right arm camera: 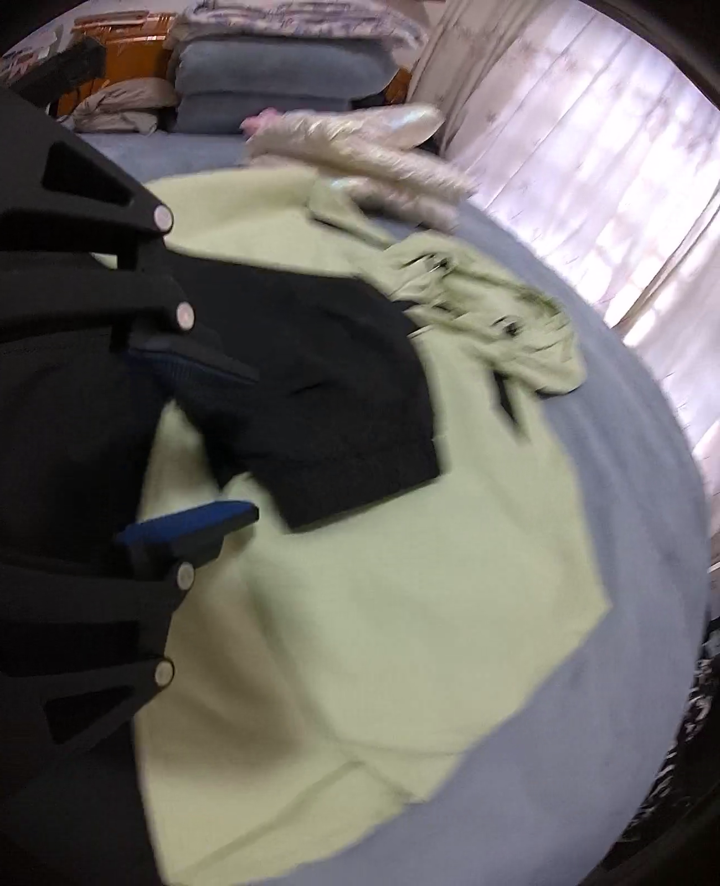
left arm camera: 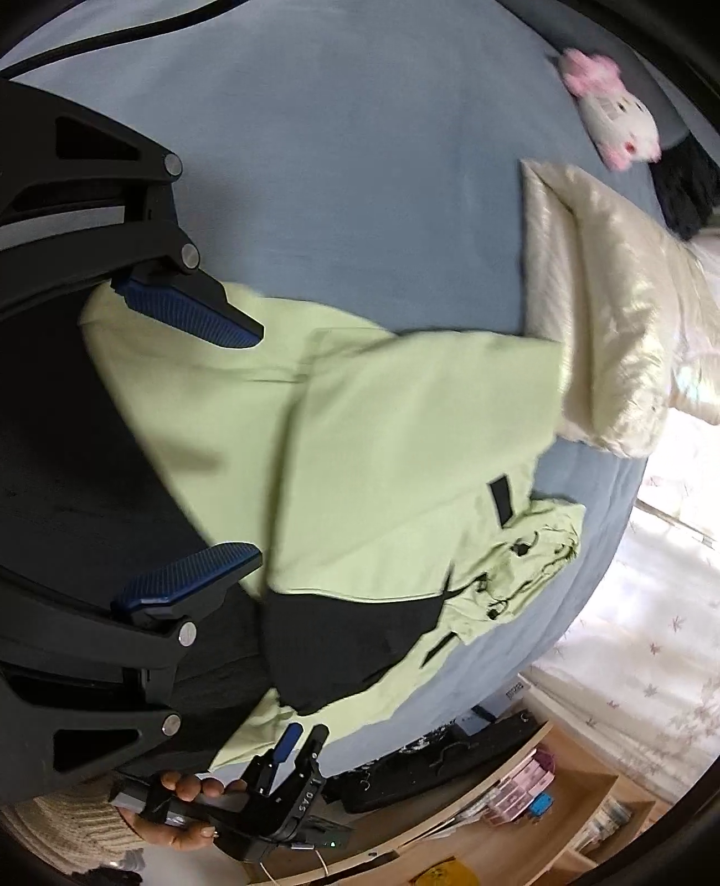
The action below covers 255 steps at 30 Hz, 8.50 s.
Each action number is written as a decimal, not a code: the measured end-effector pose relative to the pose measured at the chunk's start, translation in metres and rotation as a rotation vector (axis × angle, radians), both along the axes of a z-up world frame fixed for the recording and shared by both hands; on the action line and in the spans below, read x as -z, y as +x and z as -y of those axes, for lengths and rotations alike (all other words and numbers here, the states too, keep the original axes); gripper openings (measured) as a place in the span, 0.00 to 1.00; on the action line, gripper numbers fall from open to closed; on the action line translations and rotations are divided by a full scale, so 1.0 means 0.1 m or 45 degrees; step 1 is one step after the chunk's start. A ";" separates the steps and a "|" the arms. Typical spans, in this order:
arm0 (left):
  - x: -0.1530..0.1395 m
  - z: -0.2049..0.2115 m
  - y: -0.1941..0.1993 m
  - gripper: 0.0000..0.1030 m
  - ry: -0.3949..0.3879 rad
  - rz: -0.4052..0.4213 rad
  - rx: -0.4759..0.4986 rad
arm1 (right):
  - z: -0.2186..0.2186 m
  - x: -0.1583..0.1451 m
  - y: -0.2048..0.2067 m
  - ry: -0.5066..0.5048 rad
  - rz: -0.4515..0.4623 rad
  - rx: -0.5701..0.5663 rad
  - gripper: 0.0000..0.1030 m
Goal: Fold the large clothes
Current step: 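Lay the sleeve down and open the left tool while the right tool presses the folded sleeve flat, then fold the green side panel over with the left tool while the right tool holds the sleeve, then open both tools and lift them off the folded green side panel, then move both tools to the black hem and grasp it, then lift the black hem with both tools and carry it toward the hood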
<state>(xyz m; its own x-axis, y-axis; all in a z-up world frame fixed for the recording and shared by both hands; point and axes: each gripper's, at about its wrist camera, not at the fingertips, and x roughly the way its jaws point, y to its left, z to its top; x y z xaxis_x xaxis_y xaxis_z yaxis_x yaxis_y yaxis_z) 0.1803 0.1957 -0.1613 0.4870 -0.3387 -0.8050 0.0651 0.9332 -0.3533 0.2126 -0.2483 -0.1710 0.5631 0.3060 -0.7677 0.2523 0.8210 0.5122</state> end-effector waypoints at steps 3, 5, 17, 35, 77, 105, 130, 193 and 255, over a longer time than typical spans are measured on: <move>0.05 -0.11 0.37 0.69 0.006 0.000 0.013 | 0.04 -0.04 0.27 -0.035 0.019 -0.035 0.45; 0.12 -0.18 0.62 0.69 -0.004 -0.019 0.027 | 0.06 -0.01 0.57 -0.077 -0.001 -0.076 0.45; 0.63 -0.47 1.61 0.69 -0.178 -0.145 0.023 | -0.11 0.33 1.13 -0.213 -0.002 -0.255 0.40; 0.65 -0.24 1.86 0.56 -0.111 0.017 -0.027 | -0.23 -0.55 0.77 -0.601 0.563 -0.113 0.23; -0.28 0.54 0.72 0.36 0.181 0.253 -0.048 | -0.25 -0.27 0.14 -0.400 0.176 -0.173 0.48; 0.71 0.50 0.83 0.15 0.231 0.083 -0.223 | -0.38 0.17 0.69 -0.694 0.087 -0.181 0.39; -0.19 0.22 -0.55 0.37 0.283 0.155 -0.295 | -0.68 -0.53 -0.63 -0.686 0.241 -0.238 0.39; 0.59 -0.59 -2.12 0.50 -0.072 -0.062 0.021 | 1.13 -0.15 -2.49 -0.103 0.045 -0.319 0.19; 0.54 -0.50 -2.18 0.04 -0.156 -0.155 0.120 | 1.02 -0.48 -2.51 -0.162 0.082 -0.249 0.05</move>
